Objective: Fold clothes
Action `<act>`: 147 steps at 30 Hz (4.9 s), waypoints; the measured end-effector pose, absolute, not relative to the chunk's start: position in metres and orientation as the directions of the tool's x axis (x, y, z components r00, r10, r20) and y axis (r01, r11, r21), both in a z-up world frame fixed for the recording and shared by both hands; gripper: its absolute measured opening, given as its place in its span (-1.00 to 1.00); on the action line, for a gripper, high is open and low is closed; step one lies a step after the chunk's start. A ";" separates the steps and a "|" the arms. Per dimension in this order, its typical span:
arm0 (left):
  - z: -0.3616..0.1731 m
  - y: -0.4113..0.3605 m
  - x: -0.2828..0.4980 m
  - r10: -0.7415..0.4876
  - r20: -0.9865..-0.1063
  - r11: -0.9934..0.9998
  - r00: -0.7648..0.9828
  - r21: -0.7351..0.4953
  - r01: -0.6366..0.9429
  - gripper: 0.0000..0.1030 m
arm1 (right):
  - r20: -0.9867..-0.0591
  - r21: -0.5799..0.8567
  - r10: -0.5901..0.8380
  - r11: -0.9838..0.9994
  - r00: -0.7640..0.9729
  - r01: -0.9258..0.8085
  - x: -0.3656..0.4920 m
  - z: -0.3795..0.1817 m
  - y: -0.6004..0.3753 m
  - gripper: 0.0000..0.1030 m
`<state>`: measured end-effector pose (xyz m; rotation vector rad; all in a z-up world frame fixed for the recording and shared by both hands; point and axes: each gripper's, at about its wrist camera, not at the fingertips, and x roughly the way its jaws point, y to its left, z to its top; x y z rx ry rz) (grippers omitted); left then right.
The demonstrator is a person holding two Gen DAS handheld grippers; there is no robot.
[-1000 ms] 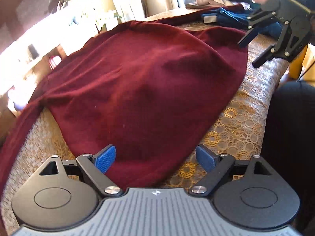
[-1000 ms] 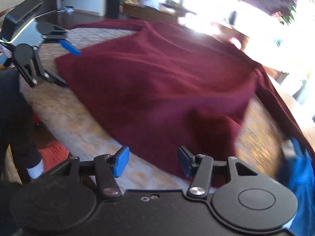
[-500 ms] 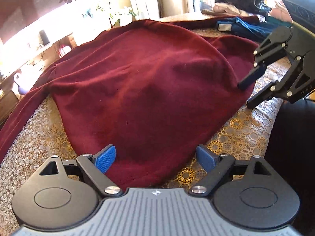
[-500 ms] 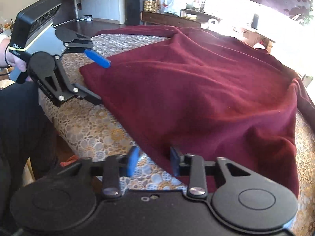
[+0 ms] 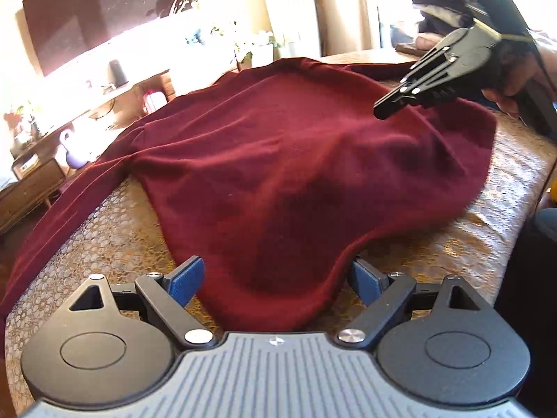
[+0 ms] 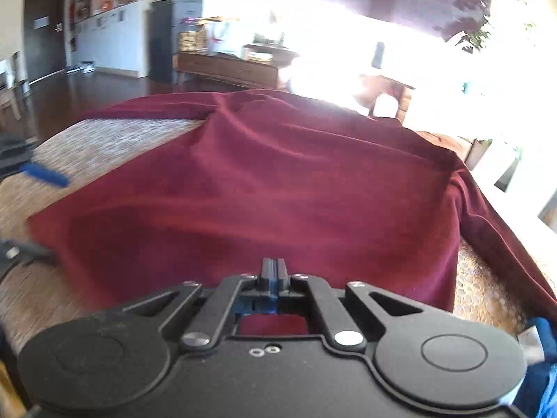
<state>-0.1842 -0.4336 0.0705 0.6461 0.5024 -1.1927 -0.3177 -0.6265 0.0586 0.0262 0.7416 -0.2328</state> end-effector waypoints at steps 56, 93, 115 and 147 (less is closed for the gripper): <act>0.086 -0.506 -0.141 -0.590 -0.670 0.380 0.451 0.262 0.887 0.55 | -0.557 -0.054 -0.310 0.939 0.771 0.339 -0.410 0.077 -0.651 1.00; 0.108 -0.493 -0.109 -0.586 -0.690 0.686 0.425 -0.143 0.713 -0.81 | -0.556 -0.396 -0.358 0.908 0.751 0.140 -0.355 -0.004 -0.543 1.00; 0.128 -0.456 -0.128 -0.615 -0.635 0.645 0.467 -0.063 0.762 -0.81 | -0.561 -0.297 -0.284 0.946 0.778 0.131 -0.365 0.029 -0.528 1.00; 0.071 -0.427 -0.215 -0.543 -0.621 0.353 0.565 0.441 0.825 -0.80 | -0.606 -0.294 -0.517 0.852 0.605 0.433 -0.473 0.058 -0.627 1.00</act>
